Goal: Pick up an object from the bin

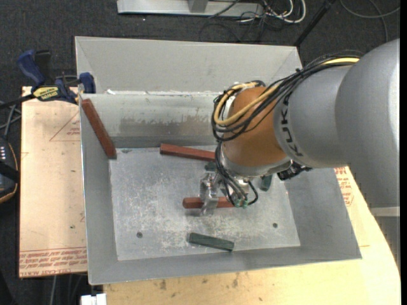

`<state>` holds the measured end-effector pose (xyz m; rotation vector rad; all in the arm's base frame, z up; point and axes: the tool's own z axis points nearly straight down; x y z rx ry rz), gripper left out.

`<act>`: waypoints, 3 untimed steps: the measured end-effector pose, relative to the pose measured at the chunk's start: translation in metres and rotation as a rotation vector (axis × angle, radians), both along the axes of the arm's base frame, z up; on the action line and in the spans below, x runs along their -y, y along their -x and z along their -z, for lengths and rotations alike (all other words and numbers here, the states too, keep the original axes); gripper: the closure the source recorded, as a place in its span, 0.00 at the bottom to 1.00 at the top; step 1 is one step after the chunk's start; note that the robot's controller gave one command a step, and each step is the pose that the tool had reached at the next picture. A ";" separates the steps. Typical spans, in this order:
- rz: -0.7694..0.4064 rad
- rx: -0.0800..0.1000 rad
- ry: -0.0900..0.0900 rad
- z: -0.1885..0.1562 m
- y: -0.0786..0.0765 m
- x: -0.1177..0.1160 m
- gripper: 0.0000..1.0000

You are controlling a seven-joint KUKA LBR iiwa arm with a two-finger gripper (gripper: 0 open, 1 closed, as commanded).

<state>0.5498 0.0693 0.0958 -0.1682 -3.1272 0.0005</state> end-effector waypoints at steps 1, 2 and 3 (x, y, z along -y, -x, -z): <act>0.000 0.008 -0.001 -0.023 -0.002 0.000 1.00; 0.000 0.013 -0.001 -0.039 -0.004 0.000 1.00; 0.000 0.013 -0.001 -0.049 -0.003 0.000 1.00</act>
Offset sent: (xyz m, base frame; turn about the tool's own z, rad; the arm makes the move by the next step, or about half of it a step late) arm -0.0001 -0.0002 0.0172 0.0000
